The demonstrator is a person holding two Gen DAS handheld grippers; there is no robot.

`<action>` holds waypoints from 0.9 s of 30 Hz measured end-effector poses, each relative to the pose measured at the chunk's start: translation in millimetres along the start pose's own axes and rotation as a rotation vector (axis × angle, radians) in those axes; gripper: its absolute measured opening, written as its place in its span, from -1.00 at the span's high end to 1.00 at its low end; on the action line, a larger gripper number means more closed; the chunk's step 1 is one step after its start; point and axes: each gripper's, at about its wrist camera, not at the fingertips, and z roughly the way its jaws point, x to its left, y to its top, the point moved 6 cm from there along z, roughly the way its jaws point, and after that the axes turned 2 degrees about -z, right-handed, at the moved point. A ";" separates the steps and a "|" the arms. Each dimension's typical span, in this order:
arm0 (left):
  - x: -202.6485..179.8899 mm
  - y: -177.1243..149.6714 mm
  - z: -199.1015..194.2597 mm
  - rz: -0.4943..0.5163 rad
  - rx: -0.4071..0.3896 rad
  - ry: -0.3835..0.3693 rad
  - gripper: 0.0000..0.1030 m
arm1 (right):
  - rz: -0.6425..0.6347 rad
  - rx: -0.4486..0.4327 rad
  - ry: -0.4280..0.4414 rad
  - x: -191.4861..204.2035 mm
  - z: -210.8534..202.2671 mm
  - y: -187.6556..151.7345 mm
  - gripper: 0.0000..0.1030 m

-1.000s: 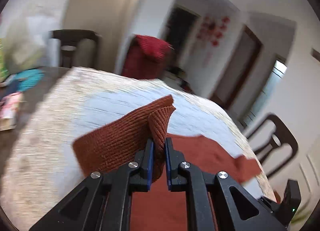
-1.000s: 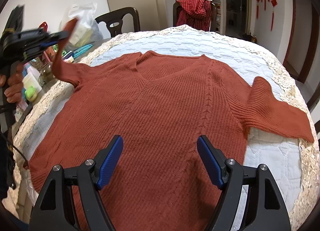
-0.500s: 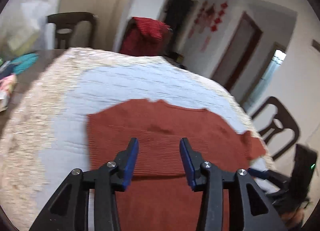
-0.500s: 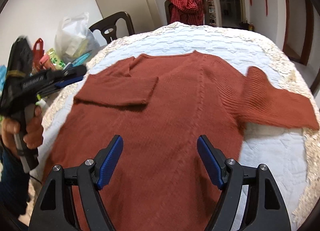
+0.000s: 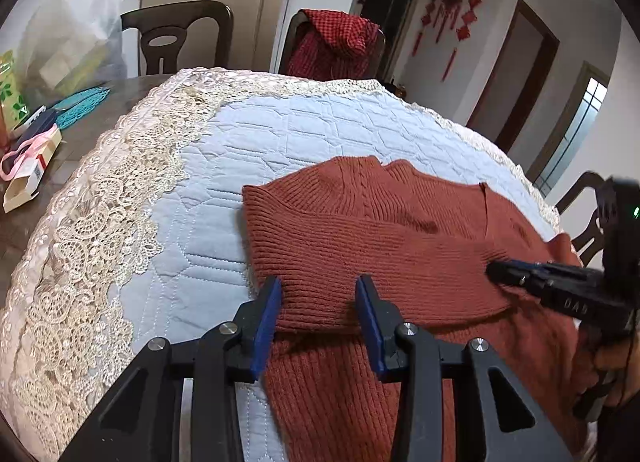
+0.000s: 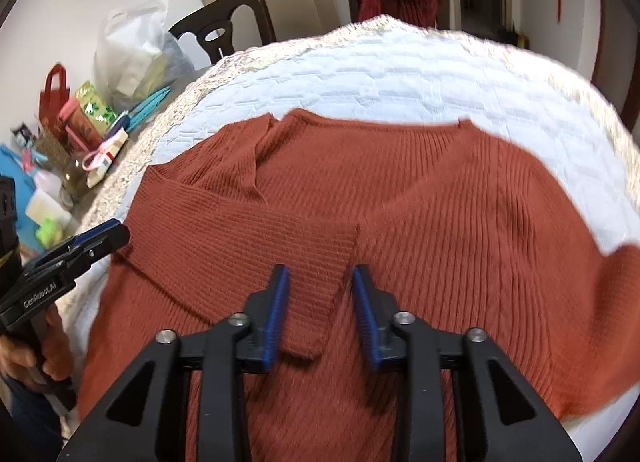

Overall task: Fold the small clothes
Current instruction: 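Lift the sleeve with the left tool and fold it across the sweater body, then lay the sleeve flat on the body and open the left tool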

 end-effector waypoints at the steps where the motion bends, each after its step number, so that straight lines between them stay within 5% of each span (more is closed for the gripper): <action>1: 1.1 0.5 2.0 0.000 0.004 -0.001 0.24 | 0.002 0.002 0.004 -0.9 -1.1 0.8 0.84; 6: 5.6 2.9 6.0 -0.011 0.011 -0.008 0.25 | 0.006 -0.070 0.012 -4.0 -16.3 14.0 0.93; 13: -0.5 9.6 1.8 0.005 -0.001 -0.008 0.25 | 0.044 -0.013 0.038 -18.0 7.6 12.4 0.91; 19: -3.0 28.8 10.1 0.034 -0.027 0.019 0.25 | 0.040 -0.097 0.006 -18.0 -19.3 17.2 0.86; 27: 3.9 27.5 29.6 0.034 0.014 0.069 0.25 | 0.040 -0.023 0.037 -21.3 20.1 28.1 0.86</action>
